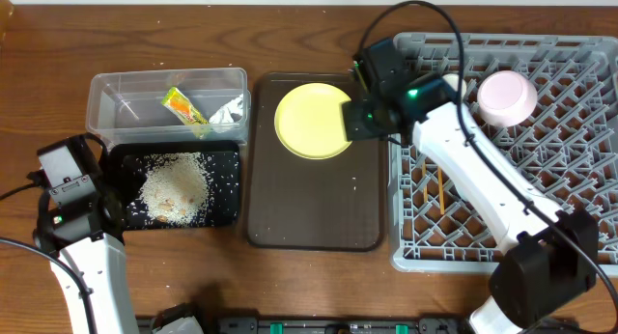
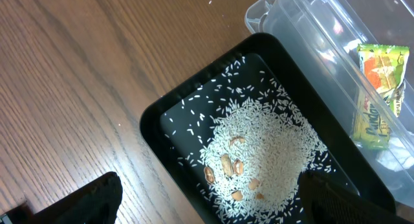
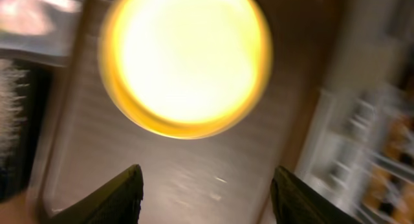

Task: Sort waste into correct bins and load items into the dishwasher rack
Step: 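Move right gripper to the yellow plate on the brown tray and grasp, then lift the yellow plate with right gripper into the rack's left slots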

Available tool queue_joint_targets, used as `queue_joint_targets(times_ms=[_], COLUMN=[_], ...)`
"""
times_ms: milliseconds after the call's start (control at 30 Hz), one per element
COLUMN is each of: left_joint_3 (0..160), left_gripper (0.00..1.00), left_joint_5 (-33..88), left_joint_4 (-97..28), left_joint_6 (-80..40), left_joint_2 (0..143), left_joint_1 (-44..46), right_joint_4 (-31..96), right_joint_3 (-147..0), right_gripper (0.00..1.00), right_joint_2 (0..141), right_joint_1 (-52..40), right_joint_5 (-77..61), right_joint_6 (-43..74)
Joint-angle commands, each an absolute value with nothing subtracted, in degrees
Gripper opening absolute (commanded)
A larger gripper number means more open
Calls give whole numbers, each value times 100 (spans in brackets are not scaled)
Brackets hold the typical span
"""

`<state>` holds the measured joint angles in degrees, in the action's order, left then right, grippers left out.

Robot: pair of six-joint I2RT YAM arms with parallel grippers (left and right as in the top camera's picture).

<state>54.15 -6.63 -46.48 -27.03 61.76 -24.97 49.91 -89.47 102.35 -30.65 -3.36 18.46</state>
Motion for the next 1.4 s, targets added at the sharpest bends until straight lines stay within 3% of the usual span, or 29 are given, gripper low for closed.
queue_joint_targets(times_ms=[0, 167, 367, 567, 767, 833, 967, 1167, 1267, 1367], left_joint_3=[5509, 5509, 5509, 5509, 5509, 5509, 5509, 5509, 5509, 5509], left_gripper=[89, 89, 89, 89, 89, 90, 90, 90, 90, 89], left_joint_5=[-755, -755, -755, -755, -755, -755, -755, -755, -755, -755], left_joint_4=[-4670, -4670, -4668, -4668, -4668, -4670, -4670, -4668, -4668, -4670], left_joint_6=[-2731, -2731, -2731, -2731, -2731, -2731, -2731, -2731, -2731, -2731], left_joint_2=[6173, 6173, 6173, 6173, 6173, 6173, 6173, 6173, 6173, 6173], left_joint_1=[-2521, -2521, -2521, -2521, -2521, -2521, -2521, -2521, -2521, -2521], right_joint_4=[4633, 3638, 3035, 2598, 2434, 2443, 2556, 2912, 3000, 2928], right_joint_3=[-8755, -8444, -8359, -8359, -8359, -8359, -8357, -8355, -8355, -8359], right_gripper=[61, 57, 56, 55, 46, 41, 22, 16, 1, 1], right_joint_2=[10193, 10294, 10787, 11489, 12088, 12186, 12228, 12228, 12228, 12223], right_joint_1=[-3402, -3975, -4600, -4807, -4797, -4797, -4810, -4803, -4803, -4803], right_joint_5=[-840, -775, 600, 1133, 1413, 1411, 1304, 1284, 1284, 1284], right_joint_6=[1678, 1120, 779, 506, 508, 508, 510, 508, 530, 843])
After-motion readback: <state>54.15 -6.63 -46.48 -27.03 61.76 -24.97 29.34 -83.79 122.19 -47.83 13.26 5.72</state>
